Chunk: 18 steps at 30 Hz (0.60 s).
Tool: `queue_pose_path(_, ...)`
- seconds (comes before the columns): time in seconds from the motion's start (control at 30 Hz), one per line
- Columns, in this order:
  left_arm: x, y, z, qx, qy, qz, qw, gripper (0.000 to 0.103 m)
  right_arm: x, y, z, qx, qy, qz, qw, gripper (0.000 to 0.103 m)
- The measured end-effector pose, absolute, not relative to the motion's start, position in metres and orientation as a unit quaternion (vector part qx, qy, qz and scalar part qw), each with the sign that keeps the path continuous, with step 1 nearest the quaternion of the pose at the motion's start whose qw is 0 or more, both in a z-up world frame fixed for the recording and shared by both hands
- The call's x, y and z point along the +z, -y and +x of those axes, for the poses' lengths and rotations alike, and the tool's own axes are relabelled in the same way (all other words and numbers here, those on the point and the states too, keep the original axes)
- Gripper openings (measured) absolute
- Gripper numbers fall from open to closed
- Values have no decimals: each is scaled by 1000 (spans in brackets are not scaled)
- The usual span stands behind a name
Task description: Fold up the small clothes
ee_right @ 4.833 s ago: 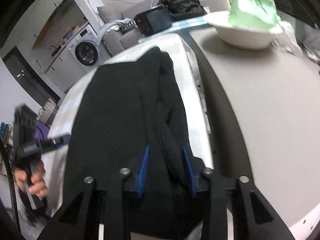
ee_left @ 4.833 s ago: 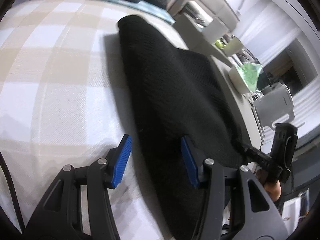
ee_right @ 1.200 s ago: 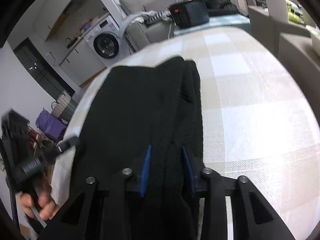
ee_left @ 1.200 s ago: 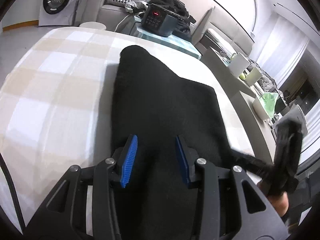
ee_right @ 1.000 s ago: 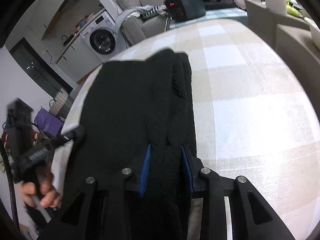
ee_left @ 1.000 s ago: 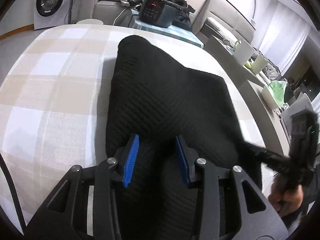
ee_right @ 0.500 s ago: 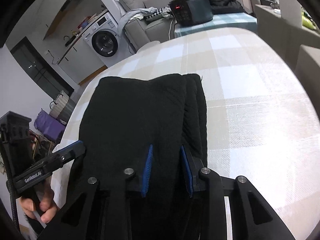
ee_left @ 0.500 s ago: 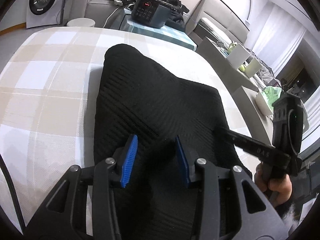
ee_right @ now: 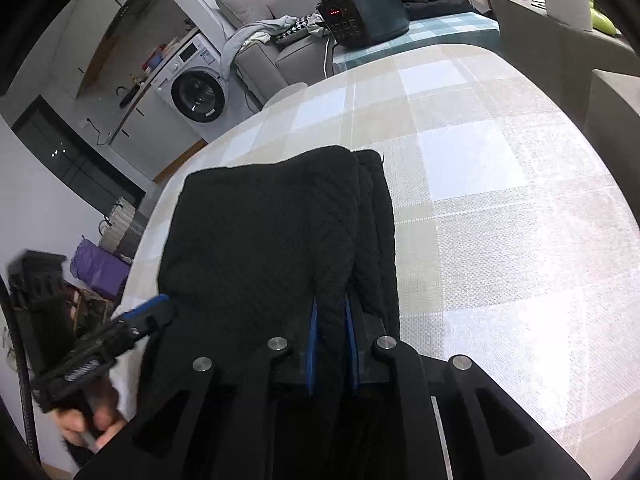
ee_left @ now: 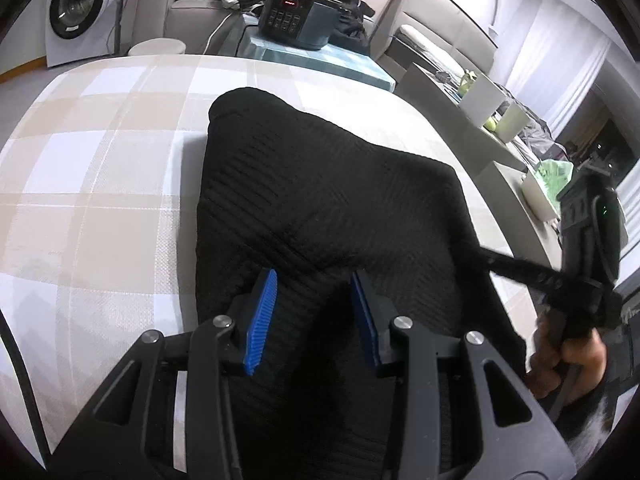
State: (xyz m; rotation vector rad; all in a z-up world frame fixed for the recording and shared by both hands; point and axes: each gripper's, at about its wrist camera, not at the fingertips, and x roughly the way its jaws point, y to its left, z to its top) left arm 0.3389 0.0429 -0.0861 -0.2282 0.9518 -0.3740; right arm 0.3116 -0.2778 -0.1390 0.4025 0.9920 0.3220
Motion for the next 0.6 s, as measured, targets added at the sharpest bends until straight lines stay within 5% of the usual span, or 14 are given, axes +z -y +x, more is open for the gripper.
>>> queue_pose_path(0.3, -68, -39, 346, -181, -431, -109, 877, 35, -105, 279, 295, 173, -420, 194, 870, 26)
queue_pose_path(0.6, -86, -33, 357, -155, -455, -88, 872, 35, -125, 272, 295, 139, -477, 139, 856, 26)
